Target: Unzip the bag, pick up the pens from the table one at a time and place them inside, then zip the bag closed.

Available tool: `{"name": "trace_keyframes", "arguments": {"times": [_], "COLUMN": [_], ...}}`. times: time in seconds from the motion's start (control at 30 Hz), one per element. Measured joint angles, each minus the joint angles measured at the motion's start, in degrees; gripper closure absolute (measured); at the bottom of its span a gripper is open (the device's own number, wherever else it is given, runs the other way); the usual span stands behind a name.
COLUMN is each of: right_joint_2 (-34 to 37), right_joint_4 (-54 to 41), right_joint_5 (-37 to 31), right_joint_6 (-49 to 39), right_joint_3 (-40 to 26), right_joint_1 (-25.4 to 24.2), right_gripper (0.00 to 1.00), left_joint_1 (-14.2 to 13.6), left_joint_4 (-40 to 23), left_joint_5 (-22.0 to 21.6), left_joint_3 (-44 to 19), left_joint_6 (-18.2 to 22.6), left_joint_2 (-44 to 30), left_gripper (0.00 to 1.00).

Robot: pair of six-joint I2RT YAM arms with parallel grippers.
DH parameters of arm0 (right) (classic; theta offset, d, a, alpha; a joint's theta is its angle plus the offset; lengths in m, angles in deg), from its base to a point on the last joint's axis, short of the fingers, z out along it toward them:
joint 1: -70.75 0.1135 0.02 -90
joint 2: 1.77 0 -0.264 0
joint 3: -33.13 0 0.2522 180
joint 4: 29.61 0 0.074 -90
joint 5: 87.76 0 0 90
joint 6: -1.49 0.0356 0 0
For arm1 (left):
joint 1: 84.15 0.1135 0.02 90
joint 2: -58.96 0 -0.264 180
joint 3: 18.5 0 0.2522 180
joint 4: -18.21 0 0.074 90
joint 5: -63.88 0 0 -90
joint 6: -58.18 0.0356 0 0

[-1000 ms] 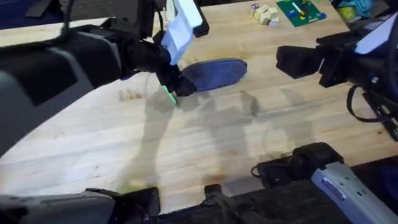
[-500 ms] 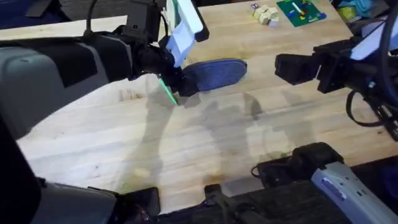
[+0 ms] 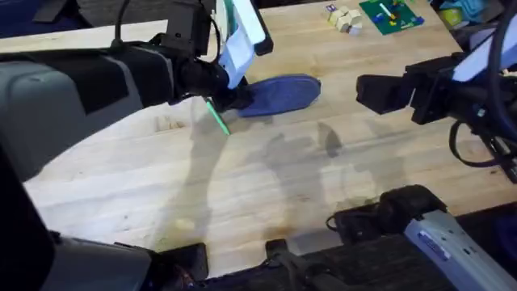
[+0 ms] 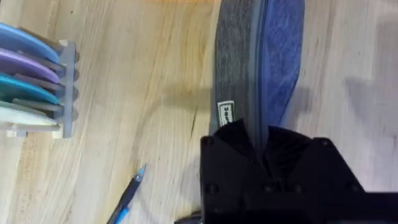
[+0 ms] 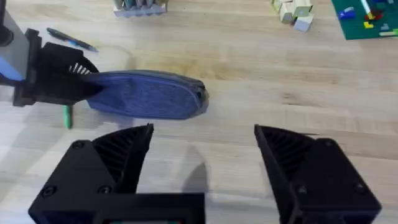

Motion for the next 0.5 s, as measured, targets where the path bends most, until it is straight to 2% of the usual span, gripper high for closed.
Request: {"name": "trace_keyframes", "arguments": {"times": [0.27, 0.5], "right_joint_2": [1.57, 12.09], "right_joint_4": [-0.09, 0.05], "right_joint_5": [-0.46, -0.41], "right_joint_6": [1.54, 4.02], "right_joint_3": [-0.09, -0.24], "right_joint_1": [0.00, -1.02], "right_gripper": [0.003, 0.005], "left_joint_1": [0.02, 0.02], "left_joint_4": [0.00, 0.00], "left_joint_5": [0.07, 0.11], "left_joint_3": [0.00, 0.00], "left_joint_6": [0.00, 0.00], "left_joint_2": [0.00, 0.00], "left_gripper": [0.959, 0.958]}}
